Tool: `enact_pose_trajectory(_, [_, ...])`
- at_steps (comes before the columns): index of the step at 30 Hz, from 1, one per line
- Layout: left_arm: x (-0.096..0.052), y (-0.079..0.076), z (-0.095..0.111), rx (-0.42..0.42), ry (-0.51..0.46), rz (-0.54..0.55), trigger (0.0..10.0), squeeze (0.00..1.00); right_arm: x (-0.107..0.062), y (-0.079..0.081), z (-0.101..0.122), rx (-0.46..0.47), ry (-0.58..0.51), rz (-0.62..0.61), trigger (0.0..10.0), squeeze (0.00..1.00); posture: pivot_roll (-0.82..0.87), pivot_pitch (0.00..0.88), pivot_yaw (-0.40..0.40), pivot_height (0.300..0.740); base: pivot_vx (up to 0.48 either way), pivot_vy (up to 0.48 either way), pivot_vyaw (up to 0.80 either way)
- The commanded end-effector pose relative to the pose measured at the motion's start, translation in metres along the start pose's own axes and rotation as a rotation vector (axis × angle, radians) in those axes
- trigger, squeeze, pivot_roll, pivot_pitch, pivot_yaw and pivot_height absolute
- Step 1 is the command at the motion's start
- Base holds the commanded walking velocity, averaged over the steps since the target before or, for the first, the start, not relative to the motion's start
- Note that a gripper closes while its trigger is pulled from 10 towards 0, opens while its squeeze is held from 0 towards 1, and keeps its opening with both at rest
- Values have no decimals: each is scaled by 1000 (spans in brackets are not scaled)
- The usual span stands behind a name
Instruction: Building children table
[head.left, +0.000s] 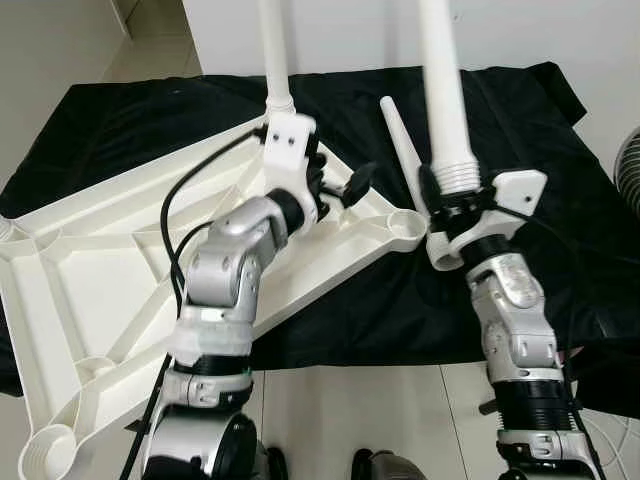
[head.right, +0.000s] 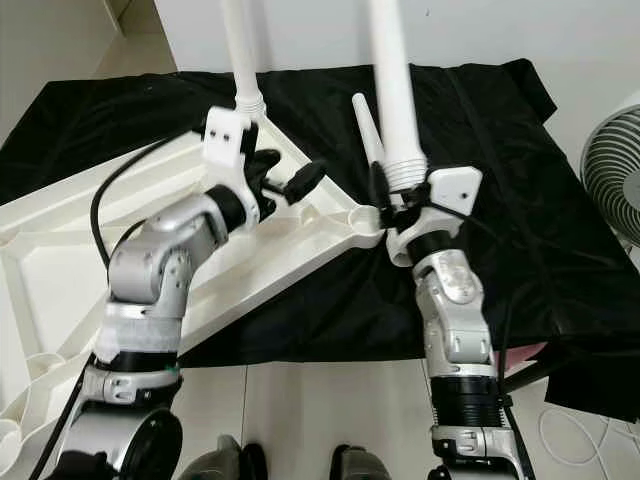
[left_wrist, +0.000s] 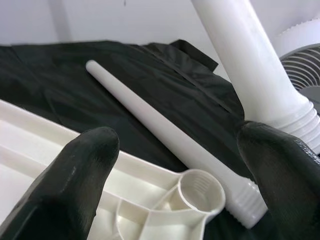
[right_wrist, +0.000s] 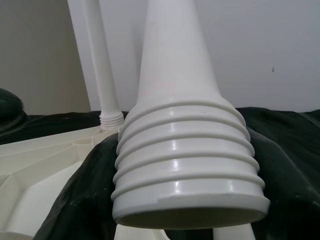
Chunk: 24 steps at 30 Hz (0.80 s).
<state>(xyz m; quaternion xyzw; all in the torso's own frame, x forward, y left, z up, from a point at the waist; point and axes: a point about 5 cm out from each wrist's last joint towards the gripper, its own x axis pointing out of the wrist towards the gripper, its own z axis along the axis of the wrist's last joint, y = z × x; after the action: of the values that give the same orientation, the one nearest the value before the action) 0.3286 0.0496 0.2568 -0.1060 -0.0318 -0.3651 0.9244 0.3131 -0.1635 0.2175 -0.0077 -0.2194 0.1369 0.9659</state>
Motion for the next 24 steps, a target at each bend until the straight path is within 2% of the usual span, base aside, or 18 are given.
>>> enact_pose_trajectory(1, [7, -10, 0, -63, -5, -38, 10000, 0, -1, 3, 2, 2, -28, 11, 10000, 0, -103, 107, 44, 740, 0, 0, 0])
enact_pose_trajectory(3, [7, -9, 3, -94, -10, -54, 10000, 0, -1, 6, 1, 4, -27, 28, 10000, 0, -103, 107, 44, 740, 0, 0, 0])
enact_pose_trajectory(6, [8, -8, 12, -188, -5, -113, 10000, 0, -2, 13, -1, 2, -37, 75, 10000, 0, -102, 108, 47, 740, 0, 0, 0])
enact_pose_trajectory(9, [8, -7, 15, -227, 3, -136, 10000, 0, -4, 16, -2, -9, -40, 102, 10000, 0, -104, 112, 52, 740, 0, 0, 0])
enact_pose_trajectory(15, [8, -10, 17, -249, 8, -158, 10000, 0, -7, 21, -3, -32, -43, 132, 10000, 0, -108, 113, 54, 740, 0, 0, 0])
enact_pose_trajectory(16, [11, -15, 19, -291, 14, -178, 10000, 0, -10, 25, -3, -51, -49, 162, 10000, 0, -112, 118, 52, 740, 0, 0, 0])
enact_pose_trajectory(24, [22, -19, 28, -318, 19, -196, 10000, 0, -13, 39, -4, -62, -59, 230, 10000, 0, -129, 101, 59, 740, 0, 0, 0])
